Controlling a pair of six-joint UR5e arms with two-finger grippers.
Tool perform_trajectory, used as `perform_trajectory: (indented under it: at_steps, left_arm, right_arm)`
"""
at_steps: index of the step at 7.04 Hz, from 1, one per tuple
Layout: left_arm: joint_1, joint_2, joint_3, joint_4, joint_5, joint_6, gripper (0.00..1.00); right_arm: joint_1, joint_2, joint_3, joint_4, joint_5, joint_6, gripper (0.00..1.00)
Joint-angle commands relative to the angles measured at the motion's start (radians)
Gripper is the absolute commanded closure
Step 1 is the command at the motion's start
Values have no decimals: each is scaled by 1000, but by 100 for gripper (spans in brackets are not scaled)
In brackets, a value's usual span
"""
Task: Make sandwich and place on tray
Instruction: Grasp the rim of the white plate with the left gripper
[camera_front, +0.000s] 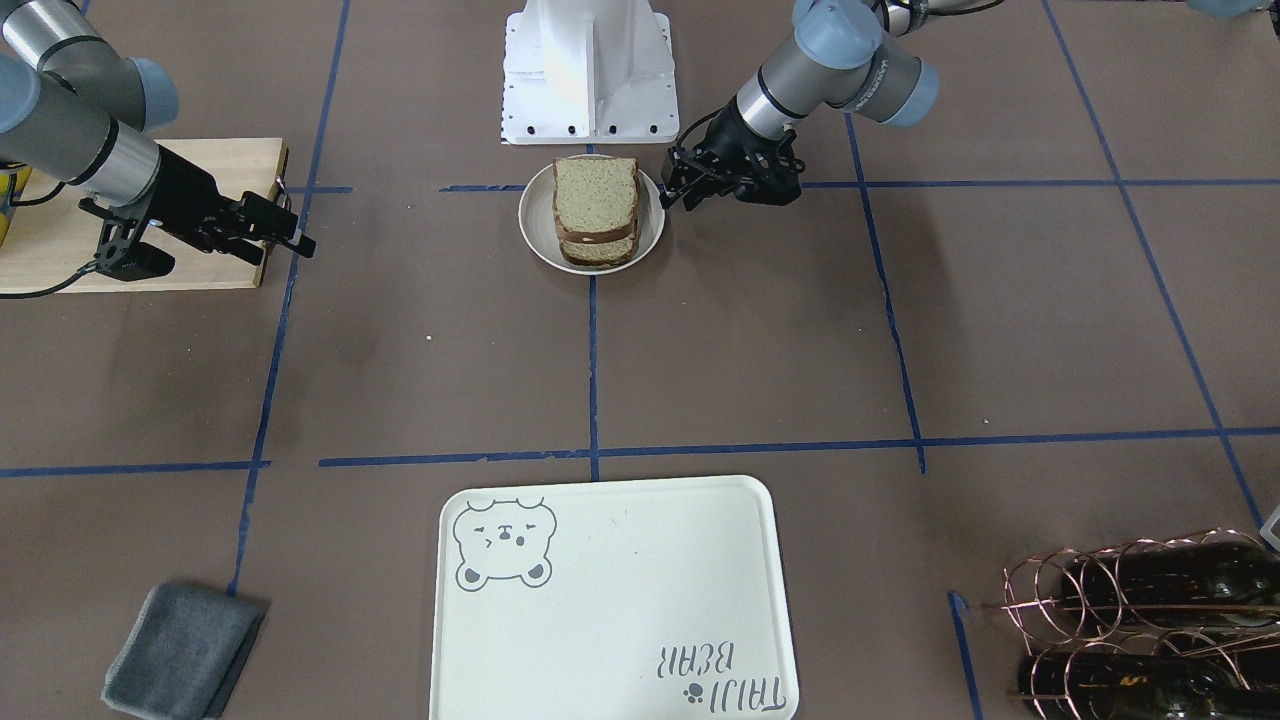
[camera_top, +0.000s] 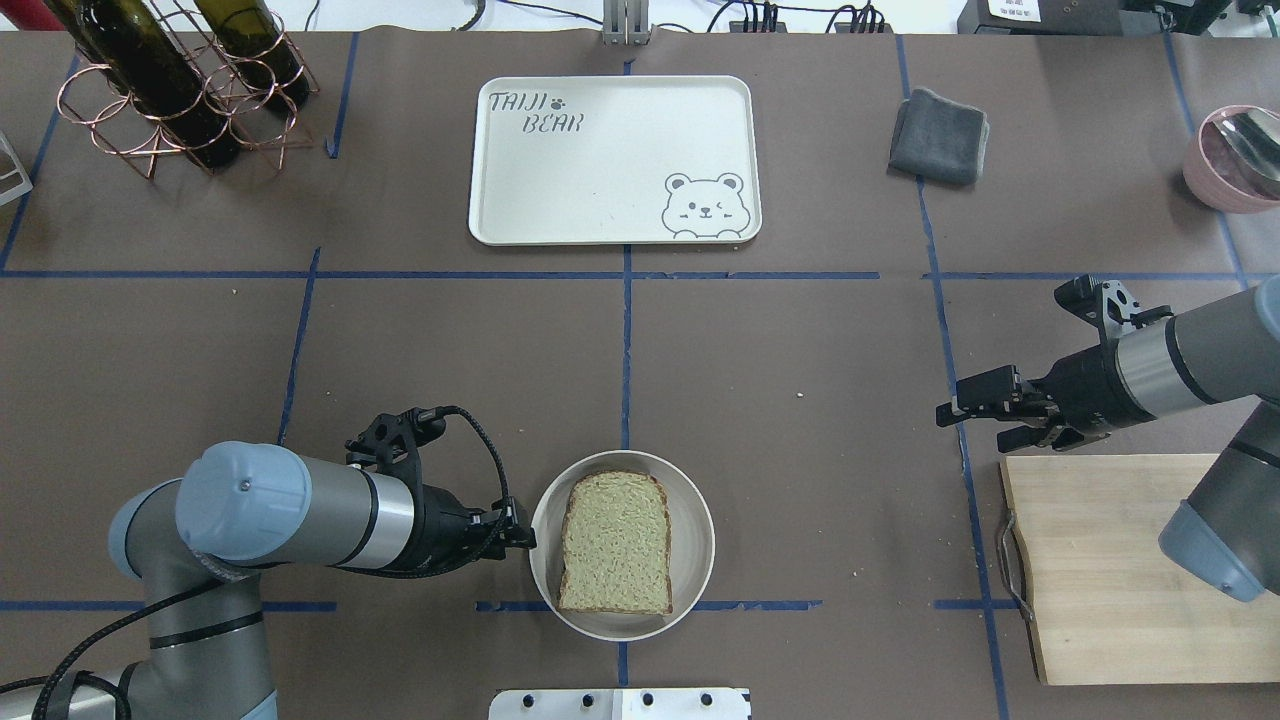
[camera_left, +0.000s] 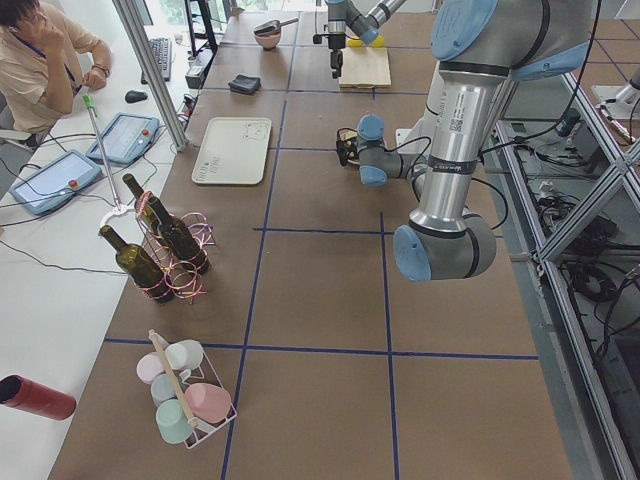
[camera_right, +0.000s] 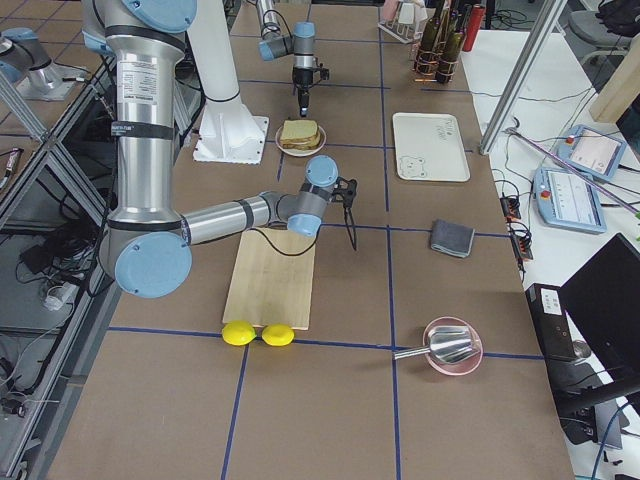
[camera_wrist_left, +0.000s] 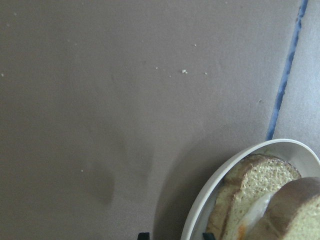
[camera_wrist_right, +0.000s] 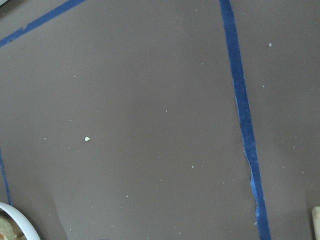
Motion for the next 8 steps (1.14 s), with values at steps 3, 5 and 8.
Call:
perform_trajectory:
  at_steps: [3,5,8]
  left_arm:
    - [40,-14,20,7,23,-1,58]
    - [45,-17,20,7,35,-1,62]
    - [45,-34,36,7,37,-1,71]
  right_arm:
    - [-4,1,-9,0,0,-1,0]
    - [-3,0,-9,0,-1,-1,0]
    - [-3,0,-23,0,-1,-15,0]
